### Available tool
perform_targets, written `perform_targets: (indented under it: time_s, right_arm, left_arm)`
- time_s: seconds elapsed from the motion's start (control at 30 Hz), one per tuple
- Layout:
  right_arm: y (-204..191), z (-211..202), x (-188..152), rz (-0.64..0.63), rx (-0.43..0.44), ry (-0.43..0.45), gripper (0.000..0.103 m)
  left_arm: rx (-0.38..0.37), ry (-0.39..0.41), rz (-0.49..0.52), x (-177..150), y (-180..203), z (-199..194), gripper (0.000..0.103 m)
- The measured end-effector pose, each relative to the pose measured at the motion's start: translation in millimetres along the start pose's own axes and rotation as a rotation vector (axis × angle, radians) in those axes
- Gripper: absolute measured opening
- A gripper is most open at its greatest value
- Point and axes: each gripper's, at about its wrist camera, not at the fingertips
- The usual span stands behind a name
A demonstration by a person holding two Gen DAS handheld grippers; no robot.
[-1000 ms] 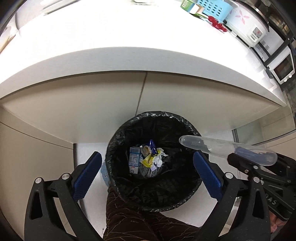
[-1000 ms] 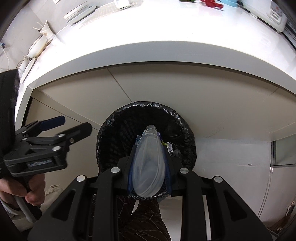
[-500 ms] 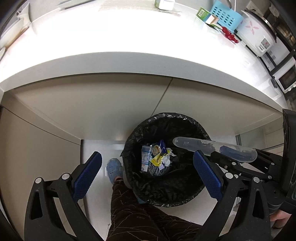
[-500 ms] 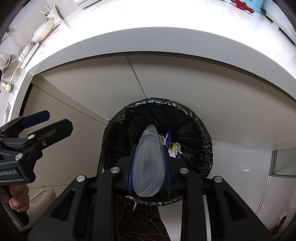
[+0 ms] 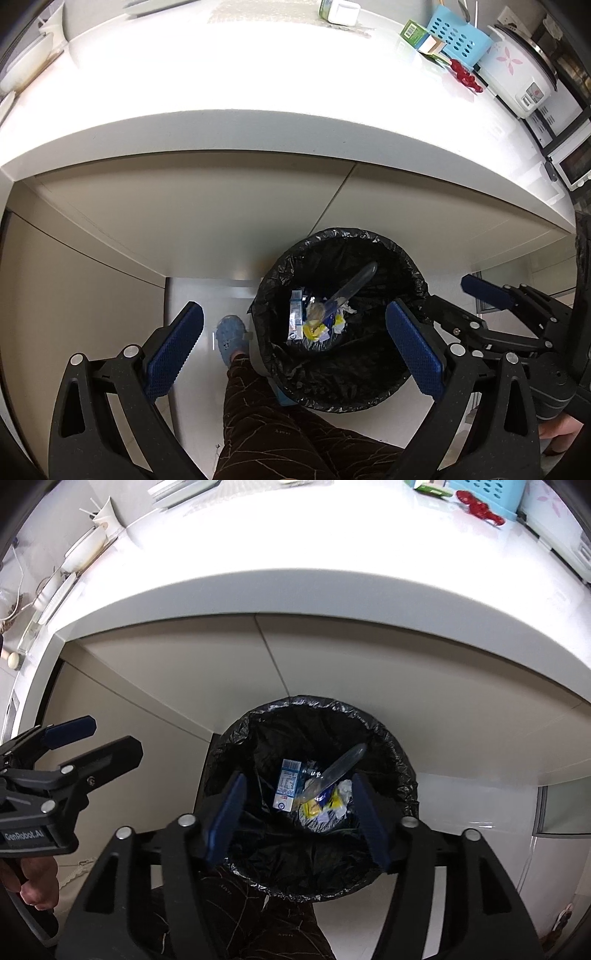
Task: Collect trash
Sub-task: 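Raise both open tools back up toward the counter items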
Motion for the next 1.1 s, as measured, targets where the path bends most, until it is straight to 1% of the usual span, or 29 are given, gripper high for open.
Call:
perform_targets:
  time_s: [0.17, 0.3, 0.4, 0.53, 0.77, 1.1]
  right_arm:
    - [3.8, -17.5, 3.5, 0.020, -0.019, 0.043, 0.072]
    - [6.3, -36.2, 9.0, 0.039, -0.037, 0.094, 0.082]
    - [7.5, -52.4, 13.5, 0.050, -0.036, 0.139, 0.090]
    - [8.1, -68.9, 21.1, 0.052, -0.048, 0.180, 0.095]
    - [4.9, -92.4, 32.5, 0.045, -0.068, 0.229, 0.095]
    - [6.5, -124.1, 60.0, 0.033, -0.094, 0.283, 0.095]
  left_arm:
    - [-0.003, 0.009, 0.005, 1.3, 4.2, -4.5, 0.097]
    - [-0.012, 0.019, 0.009, 4.6, 7.3, -11.1, 0.097]
    - [-0.029, 0.024, 0.010, 7.2, 9.0, -17.4, 0.097]
    - [-0.040, 0.043, 0.012, 11.6, 10.5, -27.5, 0.097]
    - [-0.046, 0.076, 0.009, 25.7, 11.9, -47.1, 0.097]
    - [-0.037, 0.121, 0.012, 61.2, 14.1, -73.2, 0.097]
Point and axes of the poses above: each gripper's, at about its wrist camera, not at the fingertips, and z roughly the way its jaws point, y to its right, x to its top, and after that the axes turned 15 degrees about x, right-handed
